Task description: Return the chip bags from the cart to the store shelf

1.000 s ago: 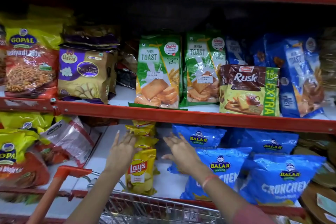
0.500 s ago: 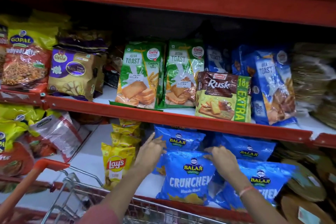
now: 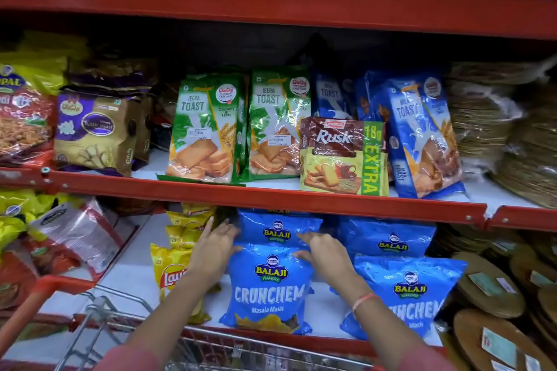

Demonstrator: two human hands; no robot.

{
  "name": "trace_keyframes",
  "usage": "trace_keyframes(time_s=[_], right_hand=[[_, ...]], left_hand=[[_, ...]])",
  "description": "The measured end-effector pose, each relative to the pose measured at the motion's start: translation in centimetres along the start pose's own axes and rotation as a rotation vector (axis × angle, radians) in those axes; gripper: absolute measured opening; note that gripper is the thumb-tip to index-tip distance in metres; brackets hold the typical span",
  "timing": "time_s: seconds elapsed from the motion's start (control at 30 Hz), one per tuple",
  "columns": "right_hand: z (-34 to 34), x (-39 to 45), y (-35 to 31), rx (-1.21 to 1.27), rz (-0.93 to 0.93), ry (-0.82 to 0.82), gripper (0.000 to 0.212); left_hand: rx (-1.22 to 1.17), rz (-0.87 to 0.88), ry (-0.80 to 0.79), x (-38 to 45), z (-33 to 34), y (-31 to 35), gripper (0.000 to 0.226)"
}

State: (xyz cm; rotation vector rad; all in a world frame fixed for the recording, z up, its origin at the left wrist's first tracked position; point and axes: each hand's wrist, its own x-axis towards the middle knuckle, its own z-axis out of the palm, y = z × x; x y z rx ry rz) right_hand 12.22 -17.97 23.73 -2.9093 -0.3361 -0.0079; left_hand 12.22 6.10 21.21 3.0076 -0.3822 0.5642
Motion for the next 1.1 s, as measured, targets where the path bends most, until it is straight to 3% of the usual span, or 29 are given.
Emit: trace_keyframes(time_s=[0.1,0.23,0.47,0.57,0.7,0.93,1.1], right_hand=[[-1.4,-1.4,2.5,0.068,0.006,-0.034,0.066],[-2.2,-3.6,8.5,0.012,0.029,0.004,0.075],[-4.1,-7.5,18.7,0.011,0.169,0.046,0.065],[-4.3,-8.5,21.8,-0.019,0.211,0.051,0.046],[-3.7,-8.4,22.1,0.008,0.212,0.137,0.019],[-4.5,-8.8,19.4,-0.043,0.224,0.148,0.019],[-8.1,-9.9,16.6,0.101,0.159,0.363,0.031]], left_hand=[[-0.026,0.099,0.048,0.6,-0.3,3.1,0.050],[-0.001,0.176,-0.008,1.7,-0.4,9.0,0.057],[-0.018,0.280,-0.092,4.1,1.1,19.6,0.056],[-0.093,0.310,-0.115,4.5,1.5,22.5,0.030],[0.021,0.243,-0.111,4.7,1.6,23.3,0.028],[-0.059,0.152,-0.164,4.6,1.9,21.8,0.031],[-0.267,0.202,0.115,3.3,-0.5,20.7,0.025]])
